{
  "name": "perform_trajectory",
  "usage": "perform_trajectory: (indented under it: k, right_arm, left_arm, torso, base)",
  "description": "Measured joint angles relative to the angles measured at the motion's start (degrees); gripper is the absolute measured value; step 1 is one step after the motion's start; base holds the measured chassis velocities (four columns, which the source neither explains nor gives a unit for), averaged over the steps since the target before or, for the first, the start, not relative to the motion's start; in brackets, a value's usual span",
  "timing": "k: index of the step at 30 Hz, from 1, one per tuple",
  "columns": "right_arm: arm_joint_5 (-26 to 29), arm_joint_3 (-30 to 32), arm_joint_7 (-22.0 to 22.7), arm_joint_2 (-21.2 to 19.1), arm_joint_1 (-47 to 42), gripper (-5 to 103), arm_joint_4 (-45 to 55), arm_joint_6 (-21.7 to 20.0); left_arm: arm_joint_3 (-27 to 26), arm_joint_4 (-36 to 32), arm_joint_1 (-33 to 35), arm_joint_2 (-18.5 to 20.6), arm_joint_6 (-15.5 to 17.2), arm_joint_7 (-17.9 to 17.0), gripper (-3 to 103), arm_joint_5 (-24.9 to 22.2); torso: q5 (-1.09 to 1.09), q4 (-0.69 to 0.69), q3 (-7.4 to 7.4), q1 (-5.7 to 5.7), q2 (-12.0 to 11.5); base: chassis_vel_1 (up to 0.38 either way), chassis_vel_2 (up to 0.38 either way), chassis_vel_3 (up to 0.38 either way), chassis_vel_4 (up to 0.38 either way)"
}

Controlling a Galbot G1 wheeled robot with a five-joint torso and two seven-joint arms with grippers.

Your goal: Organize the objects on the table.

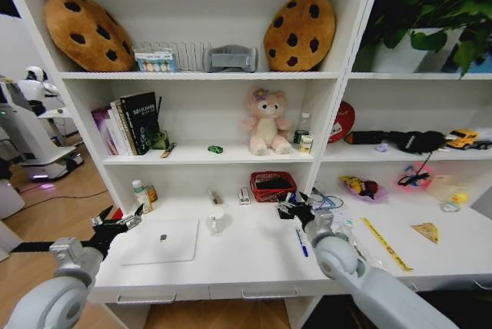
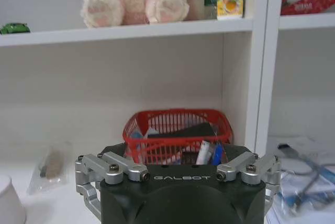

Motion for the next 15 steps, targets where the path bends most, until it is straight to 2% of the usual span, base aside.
perform_trajectory:
  k: [3, 6, 8, 15]
  right_arm:
    - [2.23, 2.91, -0.42, -0.93, -5.25, 100, 1.83, -1.77]
    - [3.68, 3.27, -0.34, -0.94, -6.32, 100, 2.30, -2.76]
    - [7.65, 3.16, 0.76, -0.46, -6.71, 100, 1.70, -5.27]
    - [7.85, 1.78, 1.95, -0.20, -3.18, 100, -4.44, -7.71]
  left_arm:
    - [0.00, 0.00, 0.00, 0.00, 0.00, 0.00, 100, 0.00]
    - [0.00, 0.00, 0.00, 0.00, 0.00, 0.00, 100, 0.00]
    - [0.00, 0.00, 0.00, 0.00, 0.00, 0.00, 100, 0.00]
    - [0.00, 0.00, 0.00, 0.00, 0.00, 0.02, 100, 0.00]
  torso:
    - [0.01, -0.01, 0.00, 0.00, 0.00]
    - [0.01, -0.01, 0.00, 0.00, 0.00]
    - [0.00, 0.01, 0.00, 0.00, 0.00]
    - [0.01, 0.02, 0.01, 0.02, 0.00]
  base:
    - [0.000, 0.000, 0.000, 0.000]
    - [0.000, 0.000, 0.000, 0.000]
    - [0.000, 0.000, 0.000, 0.000]
    - [0.000, 0.000, 0.000, 0.000]
